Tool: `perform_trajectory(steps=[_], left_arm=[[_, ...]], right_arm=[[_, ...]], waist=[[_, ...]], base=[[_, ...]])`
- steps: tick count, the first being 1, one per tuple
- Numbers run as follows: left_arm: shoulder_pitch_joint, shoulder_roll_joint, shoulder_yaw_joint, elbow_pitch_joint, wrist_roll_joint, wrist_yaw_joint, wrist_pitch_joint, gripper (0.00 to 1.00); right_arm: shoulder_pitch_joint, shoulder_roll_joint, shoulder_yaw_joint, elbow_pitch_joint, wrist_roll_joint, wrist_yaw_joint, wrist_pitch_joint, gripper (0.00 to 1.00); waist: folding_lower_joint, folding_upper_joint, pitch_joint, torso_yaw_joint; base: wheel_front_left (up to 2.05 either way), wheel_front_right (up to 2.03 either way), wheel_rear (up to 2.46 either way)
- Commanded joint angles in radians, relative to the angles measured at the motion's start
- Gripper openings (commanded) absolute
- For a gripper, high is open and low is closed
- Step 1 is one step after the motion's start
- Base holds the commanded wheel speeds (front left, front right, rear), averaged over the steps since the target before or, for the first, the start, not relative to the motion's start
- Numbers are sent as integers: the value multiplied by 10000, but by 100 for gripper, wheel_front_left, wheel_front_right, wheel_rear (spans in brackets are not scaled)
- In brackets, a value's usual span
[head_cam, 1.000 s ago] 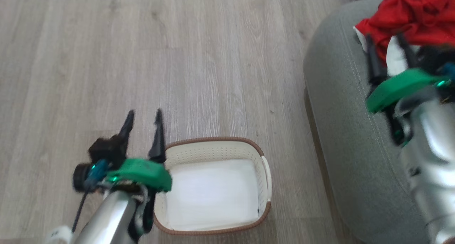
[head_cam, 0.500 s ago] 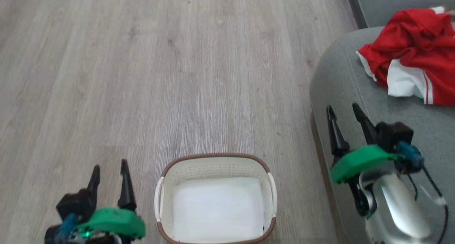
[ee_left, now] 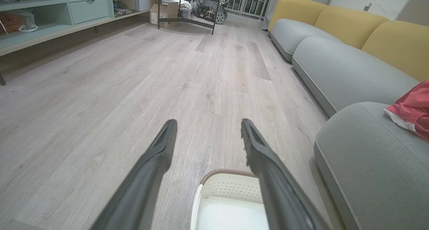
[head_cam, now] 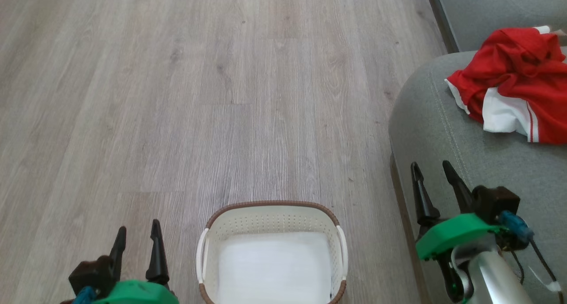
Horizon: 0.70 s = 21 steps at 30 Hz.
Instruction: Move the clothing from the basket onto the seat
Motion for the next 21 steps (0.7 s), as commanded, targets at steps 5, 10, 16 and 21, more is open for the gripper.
perform_trajectory(steps=[5, 10, 16, 21], left_arm=[[-404, 5, 412, -166, 185, -124, -126, 100], [-447, -35, 389, -84, 282, -207, -126, 100], [-496, -67, 327, 54, 374, -268, -126, 100], [-519, -76, 314, 124, 430, -283, -126, 100]], right_arm=[[-88, 90, 200, -298, 22, -2, -41, 100], [-39, 90, 228, -236, 42, -2, 6, 100], [36, 90, 245, -161, 43, -2, 35, 100], [70, 91, 250, -99, 73, -2, 33, 100]], waist=[[1, 0, -88, 14], [1, 0, -155, -22], [1, 0, -219, -62], [1, 0, -273, -85]], base=[[0, 0, 0], [0, 0, 0], [0, 0, 0], [0, 0, 0]])
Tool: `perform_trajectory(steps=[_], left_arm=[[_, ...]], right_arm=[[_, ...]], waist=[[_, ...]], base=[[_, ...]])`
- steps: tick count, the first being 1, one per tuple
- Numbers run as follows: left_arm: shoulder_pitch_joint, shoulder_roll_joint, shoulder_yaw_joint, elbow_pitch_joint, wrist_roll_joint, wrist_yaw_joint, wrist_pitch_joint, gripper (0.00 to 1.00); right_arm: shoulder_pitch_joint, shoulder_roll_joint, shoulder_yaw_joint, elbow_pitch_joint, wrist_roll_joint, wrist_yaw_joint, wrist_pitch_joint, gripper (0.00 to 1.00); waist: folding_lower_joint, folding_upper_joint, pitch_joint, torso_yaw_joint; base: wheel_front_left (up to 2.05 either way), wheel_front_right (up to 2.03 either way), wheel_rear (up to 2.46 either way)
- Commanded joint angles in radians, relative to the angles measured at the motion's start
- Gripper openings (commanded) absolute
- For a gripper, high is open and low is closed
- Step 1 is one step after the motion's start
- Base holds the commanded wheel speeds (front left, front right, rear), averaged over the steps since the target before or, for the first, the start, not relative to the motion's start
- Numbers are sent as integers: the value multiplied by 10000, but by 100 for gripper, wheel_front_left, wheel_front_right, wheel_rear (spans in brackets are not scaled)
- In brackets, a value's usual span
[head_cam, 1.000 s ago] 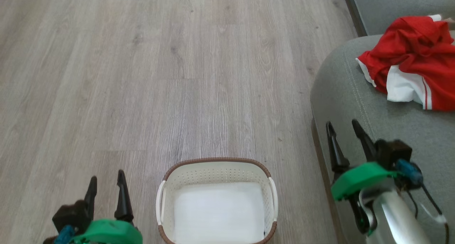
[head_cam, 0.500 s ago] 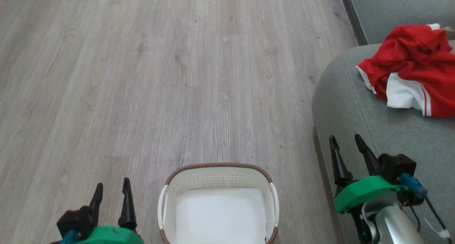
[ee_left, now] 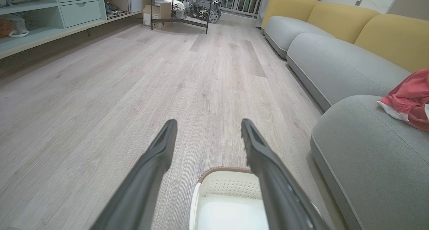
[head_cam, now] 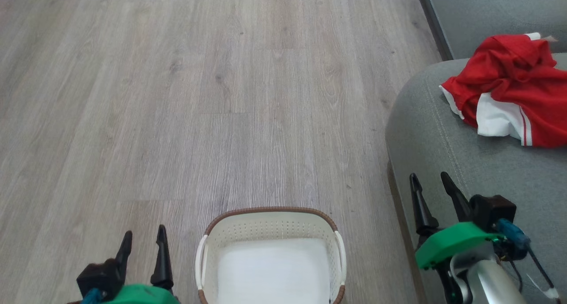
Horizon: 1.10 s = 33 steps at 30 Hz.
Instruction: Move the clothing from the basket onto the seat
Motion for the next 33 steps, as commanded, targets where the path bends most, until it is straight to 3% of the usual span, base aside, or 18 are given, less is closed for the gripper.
perform_trajectory(steps=[1, 16, 17, 21, 33], left_arm=[[-509, 27, 336, -245, 129, -16, -126, 100], [-550, -2, 306, -160, 234, 150, -126, 100], [-10, -24, -12, 140, 158, 99, 1, 0], [170, -175, -43, 715, 154, 93, 26, 0], [-50, -257, 262, 710, -923, -188, 329, 0]], right_arm=[[-146, 58, 254, -271, 81, -2, -23, 100], [-122, 58, 244, -155, 128, -2, 4, 100], [146, 6, 1, 118, 74, 0, 4, 0], [432, 6, 7, 698, 76, 0, 3, 0], [395, 10, -150, 497, 1262, 0, 333, 0]], waist=[[1, 0, -13, -4], [1, 0, 6, 44], [1, 0, 5, 45], [1, 0, 12, 44], [1, 0, 66, 23]], base=[[0, 0, 0], [0, 0, 0], [0, 0, 0], [0, 0, 0], [0, 0, 0]])
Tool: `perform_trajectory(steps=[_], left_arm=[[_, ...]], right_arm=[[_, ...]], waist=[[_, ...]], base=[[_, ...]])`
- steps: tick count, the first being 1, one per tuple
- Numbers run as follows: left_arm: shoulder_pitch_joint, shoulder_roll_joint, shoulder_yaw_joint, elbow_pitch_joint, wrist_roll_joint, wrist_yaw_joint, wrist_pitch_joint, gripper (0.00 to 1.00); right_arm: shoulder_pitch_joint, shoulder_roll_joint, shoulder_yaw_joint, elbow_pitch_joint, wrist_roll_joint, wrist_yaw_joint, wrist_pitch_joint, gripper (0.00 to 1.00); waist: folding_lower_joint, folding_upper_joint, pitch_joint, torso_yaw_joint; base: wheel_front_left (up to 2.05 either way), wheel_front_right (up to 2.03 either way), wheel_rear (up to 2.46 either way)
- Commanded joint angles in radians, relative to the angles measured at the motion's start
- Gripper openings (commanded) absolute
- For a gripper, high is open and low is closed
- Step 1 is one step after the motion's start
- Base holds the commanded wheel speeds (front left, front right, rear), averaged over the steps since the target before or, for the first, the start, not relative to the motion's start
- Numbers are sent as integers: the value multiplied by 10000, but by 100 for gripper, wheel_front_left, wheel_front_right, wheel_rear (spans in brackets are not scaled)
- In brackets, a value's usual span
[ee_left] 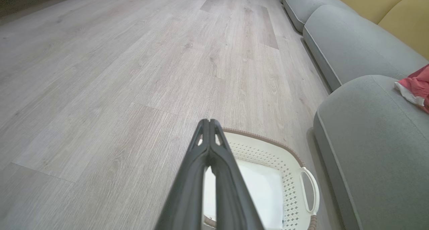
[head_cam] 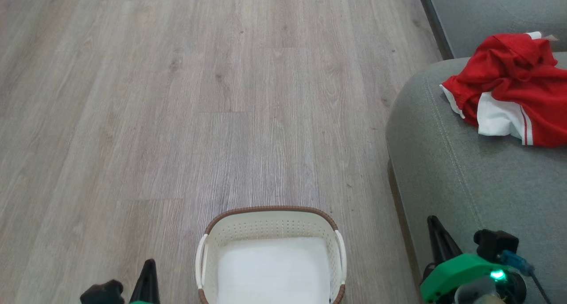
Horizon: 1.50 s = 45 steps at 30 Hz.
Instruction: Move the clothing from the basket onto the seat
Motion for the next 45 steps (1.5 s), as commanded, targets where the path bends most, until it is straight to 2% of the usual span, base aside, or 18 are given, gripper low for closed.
perform_trajectory(steps=[1, 45], left_arm=[[-449, 31, 234, -303, -165, -61, 22, 0], [-1351, -319, 1494, -320, -4436, -1205, 1268, 0]], right_arm=[[-519, 3, -71, -370, 216, 0, 65, 0], [-601, 22, -632, -1248, 4971, -1, 1319, 0]], waist=[[1, 0, 3, -1], [1, 0, 221, -84]], base=[[0, 0, 0], [0, 0, 0]])
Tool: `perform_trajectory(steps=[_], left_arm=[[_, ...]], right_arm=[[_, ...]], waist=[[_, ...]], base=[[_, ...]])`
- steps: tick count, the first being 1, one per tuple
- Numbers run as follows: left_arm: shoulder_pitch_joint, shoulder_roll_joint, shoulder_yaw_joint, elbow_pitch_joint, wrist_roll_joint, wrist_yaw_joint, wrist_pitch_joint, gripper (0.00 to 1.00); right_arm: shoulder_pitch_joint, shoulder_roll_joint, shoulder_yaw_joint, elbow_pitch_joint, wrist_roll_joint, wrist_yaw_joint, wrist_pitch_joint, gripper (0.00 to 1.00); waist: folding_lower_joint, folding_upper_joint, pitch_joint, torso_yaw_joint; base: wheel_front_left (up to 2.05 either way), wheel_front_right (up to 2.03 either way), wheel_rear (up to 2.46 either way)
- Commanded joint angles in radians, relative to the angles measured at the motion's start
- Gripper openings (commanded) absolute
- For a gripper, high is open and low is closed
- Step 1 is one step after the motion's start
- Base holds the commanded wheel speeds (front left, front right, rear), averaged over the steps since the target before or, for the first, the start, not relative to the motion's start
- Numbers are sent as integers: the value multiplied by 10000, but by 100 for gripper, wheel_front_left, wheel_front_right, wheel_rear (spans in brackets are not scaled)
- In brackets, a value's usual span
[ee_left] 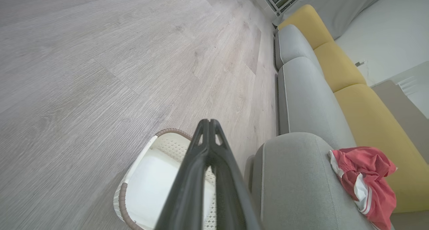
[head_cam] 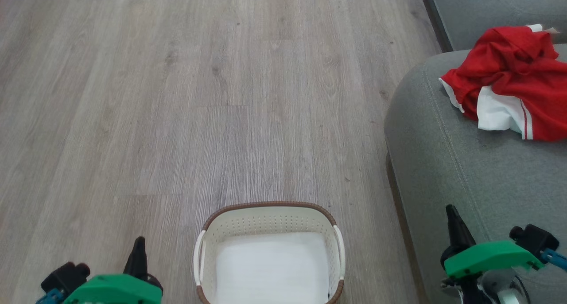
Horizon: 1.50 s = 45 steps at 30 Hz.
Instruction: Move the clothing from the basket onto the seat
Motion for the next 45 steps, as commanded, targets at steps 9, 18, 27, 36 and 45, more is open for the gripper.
perform_trajectory(steps=[9, 18, 27, 36, 45], left_arm=[[-721, -48, 509, -328, -969, -334, 287, 0], [-905, -124, 772, -334, -1839, -568, 547, 0], [-1089, -200, 1037, -340, -2708, -801, 807, 0], [-1273, -277, 1301, -345, -3574, -1034, 1067, 0], [-1436, -345, 1537, -350, -4346, -1242, 1299, 0]], right_arm=[[-598, -3, -80, -566, 1103, -1, 308, 0], [-617, 1, -197, -743, 2077, -1, 567, 0], [-636, 4, -314, -920, 3051, -1, 826, 0], [-655, 8, -430, -1096, 4021, -1, 1084, 0], [-672, 12, -534, -1254, 4886, -1, 1314, 0]], waist=[[0, 0, 44, -16], [0, 0, 88, -33], [0, 0, 133, -50], [0, 0, 178, -67], [0, 0, 217, -82]], base=[[0, 0, 0], [0, 0, 0], [0, 0, 0], [0, 0, 0], [0, 0, 0]])
